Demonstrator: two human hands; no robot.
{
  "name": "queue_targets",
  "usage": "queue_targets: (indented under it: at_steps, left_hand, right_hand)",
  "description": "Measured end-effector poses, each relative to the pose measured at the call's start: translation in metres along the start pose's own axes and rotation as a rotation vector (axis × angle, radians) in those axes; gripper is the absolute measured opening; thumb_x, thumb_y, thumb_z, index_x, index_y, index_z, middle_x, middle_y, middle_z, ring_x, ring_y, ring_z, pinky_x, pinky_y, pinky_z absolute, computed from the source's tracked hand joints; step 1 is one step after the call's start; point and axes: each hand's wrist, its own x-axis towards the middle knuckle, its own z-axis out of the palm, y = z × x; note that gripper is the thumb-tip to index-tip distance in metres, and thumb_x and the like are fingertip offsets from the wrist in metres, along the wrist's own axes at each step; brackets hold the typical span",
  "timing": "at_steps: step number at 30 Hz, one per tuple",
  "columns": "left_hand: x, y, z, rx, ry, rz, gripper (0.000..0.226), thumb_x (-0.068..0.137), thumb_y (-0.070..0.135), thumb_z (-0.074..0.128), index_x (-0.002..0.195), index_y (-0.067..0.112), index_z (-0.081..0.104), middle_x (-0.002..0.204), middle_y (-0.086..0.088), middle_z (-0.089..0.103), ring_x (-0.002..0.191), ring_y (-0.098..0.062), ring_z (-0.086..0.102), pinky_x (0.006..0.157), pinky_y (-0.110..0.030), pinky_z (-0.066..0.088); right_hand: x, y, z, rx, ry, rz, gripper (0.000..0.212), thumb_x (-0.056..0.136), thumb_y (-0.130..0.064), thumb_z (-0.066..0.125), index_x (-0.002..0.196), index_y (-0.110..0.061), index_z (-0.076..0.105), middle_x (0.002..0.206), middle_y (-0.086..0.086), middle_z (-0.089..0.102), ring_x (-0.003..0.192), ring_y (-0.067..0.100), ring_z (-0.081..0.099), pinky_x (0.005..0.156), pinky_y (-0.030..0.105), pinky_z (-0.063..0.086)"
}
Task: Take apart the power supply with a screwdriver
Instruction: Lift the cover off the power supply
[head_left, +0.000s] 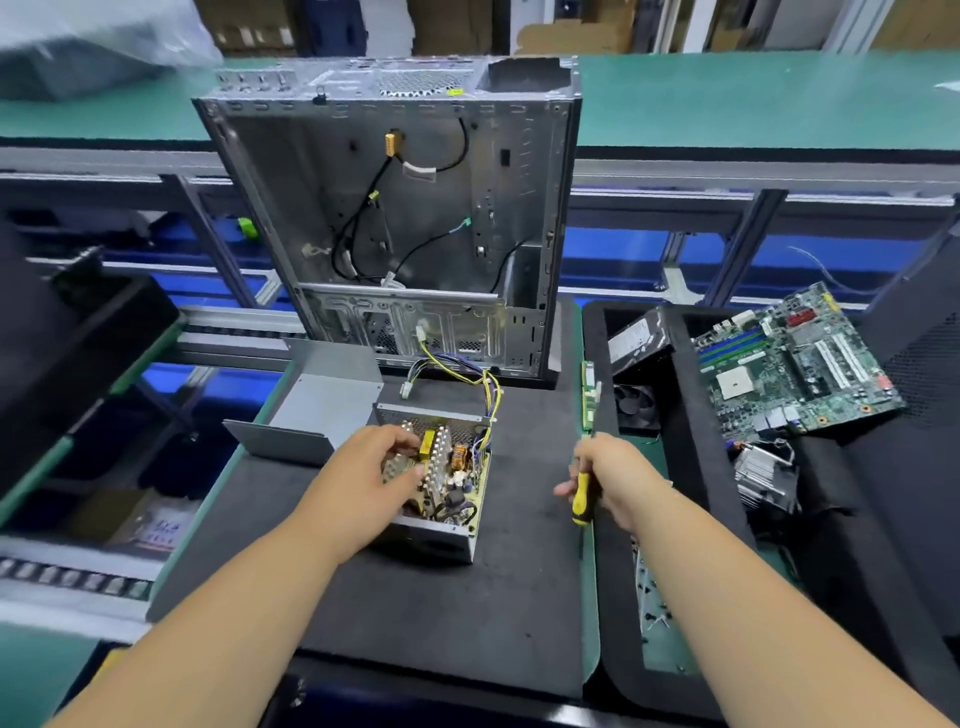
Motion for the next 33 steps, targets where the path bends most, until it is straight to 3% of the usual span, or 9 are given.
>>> queue_targets:
  at_steps: [3,6,11,16,20,26,29,31,33]
  left_hand:
    - [-0.005,-0.01,-0.009,0.021,-0.029,-0.02,0.032,0.09,0.035,0.068,0.12,0.033,0.058,0.117,0.016,0.053,0.112,-0.001,0.049,0.099,-0.022,0.038]
    - [-0.003,-0.018,-0.021,0.067,-0.105,0.018,0.048,0.086,0.044,0.07,0.13,0.034,0.054,0.126,0.015,0.05,0.123,-0.005,0.044,0.106,-0.027,0.036]
    - [0.004,-0.031,-0.032,0.16,-0.365,0.083,0.087,0.071,0.058,0.079,0.144,0.053,0.033,0.149,0.015,0.019,0.142,-0.004,0.009,0.119,-0.029,0.018]
    - [0.017,-0.038,-0.03,0.205,-0.41,0.141,0.103,0.065,0.058,0.082,0.148,0.055,0.021,0.156,0.013,0.005,0.145,-0.006,-0.001,0.121,-0.033,0.012]
    - [0.02,-0.045,-0.02,0.106,-0.508,0.086,0.103,0.071,0.054,0.08,0.15,0.052,0.014,0.159,0.01,0.0,0.149,-0.011,-0.001,0.122,-0.034,0.014]
    - [0.025,-0.045,-0.017,0.161,-0.603,0.062,0.103,0.078,0.054,0.075,0.155,0.036,0.009,0.16,0.006,-0.003,0.149,-0.02,-0.001,0.122,-0.043,0.017]
    - [0.028,-0.043,-0.018,0.172,-0.63,0.068,0.103,0.08,0.053,0.074,0.156,0.034,0.008,0.16,0.004,-0.001,0.149,-0.024,0.0,0.122,-0.045,0.018]
    - [0.028,-0.042,-0.018,0.18,-0.637,0.077,0.101,0.08,0.053,0.073,0.155,0.033,0.008,0.16,0.004,-0.001,0.148,-0.025,0.0,0.121,-0.045,0.018]
    - [0.027,-0.043,-0.017,0.179,-0.632,0.091,0.1,0.08,0.054,0.072,0.155,0.033,0.009,0.16,0.004,0.0,0.148,-0.025,0.001,0.121,-0.044,0.018]
  right_hand:
    - [0.011,-0.02,0.022,0.011,-0.047,-0.015,0.018,0.091,0.001,0.044,0.08,-0.013,0.045,0.072,0.008,0.04,0.05,0.02,0.035,0.055,0.029,0.036]
    - [0.021,-0.036,0.046,-0.084,-0.056,-0.078,0.003,0.093,-0.01,0.056,0.094,-0.007,0.055,0.081,0.009,0.053,0.051,0.019,0.034,0.056,0.031,0.035]
    - [0.042,-0.044,0.075,-0.105,-0.057,-0.115,0.014,0.092,-0.02,0.062,0.087,-0.007,0.059,0.109,0.029,0.067,0.052,0.022,0.034,0.063,0.037,0.033]
    - [0.055,-0.043,0.08,-0.126,-0.067,-0.103,0.021,0.096,-0.021,0.061,0.079,-0.01,0.066,0.094,0.016,0.062,0.05,0.019,0.035,0.053,0.03,0.034]
    - [0.052,-0.039,0.073,-0.173,-0.025,-0.206,0.009,0.098,-0.019,0.059,0.095,-0.012,0.063,0.078,0.0,0.075,0.045,0.015,0.039,0.047,0.026,0.037]
    - [0.029,-0.037,0.068,-0.246,0.004,-0.322,0.017,0.097,-0.025,0.059,0.083,-0.017,0.056,0.084,0.001,0.077,0.047,0.015,0.036,0.045,0.024,0.03]
    - [0.017,-0.035,0.065,-0.348,0.082,-0.378,0.021,0.093,-0.029,0.065,0.078,-0.016,0.06,0.057,0.003,0.055,0.048,0.016,0.037,0.042,0.02,0.025]
    - [0.011,-0.033,0.064,-0.4,0.079,-0.412,0.019,0.092,-0.029,0.067,0.077,-0.02,0.059,0.055,-0.005,0.045,0.052,0.017,0.038,0.048,0.024,0.029]
    - [0.005,-0.031,0.066,-0.443,0.067,-0.471,0.019,0.092,-0.026,0.067,0.075,-0.026,0.059,0.059,-0.01,0.049,0.055,0.015,0.04,0.058,0.028,0.033]
